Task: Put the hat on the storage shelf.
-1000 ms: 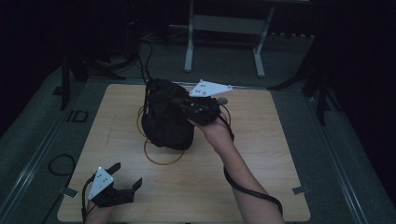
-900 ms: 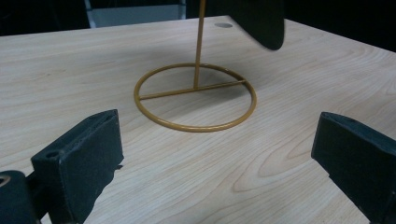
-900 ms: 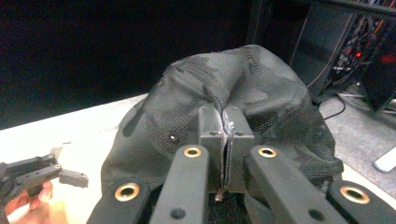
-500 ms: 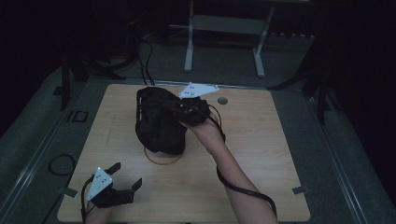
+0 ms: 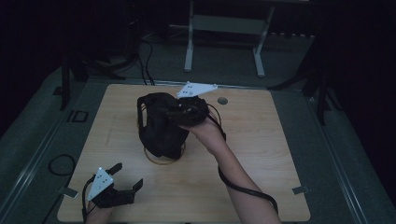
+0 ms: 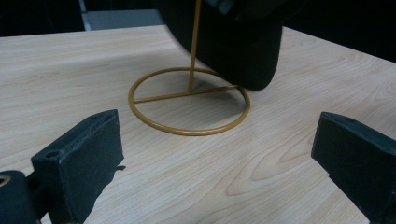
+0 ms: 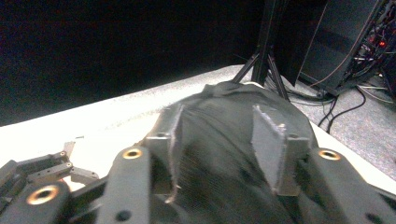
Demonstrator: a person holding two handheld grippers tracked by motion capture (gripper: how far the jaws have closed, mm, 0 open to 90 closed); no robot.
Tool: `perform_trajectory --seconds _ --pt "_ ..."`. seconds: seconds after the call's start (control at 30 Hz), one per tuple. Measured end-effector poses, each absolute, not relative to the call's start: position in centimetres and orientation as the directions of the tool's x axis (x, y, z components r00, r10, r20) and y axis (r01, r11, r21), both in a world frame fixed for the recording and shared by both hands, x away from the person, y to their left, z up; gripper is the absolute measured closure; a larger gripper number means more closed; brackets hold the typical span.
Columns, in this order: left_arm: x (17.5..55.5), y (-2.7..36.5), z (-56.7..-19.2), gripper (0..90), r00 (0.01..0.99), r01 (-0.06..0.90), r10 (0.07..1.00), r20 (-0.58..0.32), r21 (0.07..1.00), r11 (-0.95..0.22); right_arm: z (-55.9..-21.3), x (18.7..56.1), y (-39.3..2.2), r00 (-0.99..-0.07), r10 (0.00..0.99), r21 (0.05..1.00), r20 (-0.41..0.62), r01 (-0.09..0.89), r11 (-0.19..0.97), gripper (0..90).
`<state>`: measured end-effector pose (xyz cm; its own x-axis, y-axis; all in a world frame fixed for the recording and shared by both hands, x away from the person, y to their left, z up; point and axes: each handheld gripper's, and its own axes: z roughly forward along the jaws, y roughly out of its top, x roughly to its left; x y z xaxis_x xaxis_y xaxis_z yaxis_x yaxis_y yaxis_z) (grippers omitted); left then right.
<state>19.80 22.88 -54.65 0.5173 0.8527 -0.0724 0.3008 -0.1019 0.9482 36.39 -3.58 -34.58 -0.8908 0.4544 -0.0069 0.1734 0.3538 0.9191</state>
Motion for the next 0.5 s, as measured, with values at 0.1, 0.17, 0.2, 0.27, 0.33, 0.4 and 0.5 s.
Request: perform_trajectory --seconds 0.1,0.17,0.2,0.27,0.33,0.4,0.5 --pt "19.8 22.8 -54.7 2.4 0.517 0.302 0.853 -0.074 0.948 -0.102 -34.5 36.4 -3.8 -0.894 0.449 0.919 -0.002 0.175 0.353 44.9" --pt "19.8 22.8 -54.7 2.4 0.518 0.303 0.852 -0.077 0.948 -0.098 -34.5 36.4 -3.8 -0.894 0.447 0.919 0.006 0.181 0.350 41.3" --pt "19.8 22.8 -54.7 2.5 0.519 0.303 0.852 -0.073 0.947 -0.103 -34.5 36.4 -3.9 -0.895 0.446 0.919 0.008 0.182 0.348 39.7" --pt "19.8 22.8 -54.7 2.4 0.518 0.305 0.852 -0.077 0.947 -0.100 -34.5 36.3 -4.1 -0.895 0.446 0.918 0.006 0.181 0.352 38.4" --pt "19.8 22.8 -54.7 2.4 0.520 0.303 0.851 -0.077 0.948 -0.100 -34.6 36.3 -4.4 -0.895 0.447 0.916 0.003 0.182 0.358 37.0" --pt "19.8 22.8 -54.7 2.4 0.521 0.305 0.850 -0.078 0.947 -0.100 -34.7 36.3 -4.8 -0.892 0.452 0.917 0.003 0.184 0.355 35.6" --pt "19.8 22.8 -54.7 2.4 0.521 0.307 0.850 -0.076 0.946 -0.104 -34.8 36.2 -5.5 -0.889 0.459 0.920 0.005 0.184 0.346 33.6"
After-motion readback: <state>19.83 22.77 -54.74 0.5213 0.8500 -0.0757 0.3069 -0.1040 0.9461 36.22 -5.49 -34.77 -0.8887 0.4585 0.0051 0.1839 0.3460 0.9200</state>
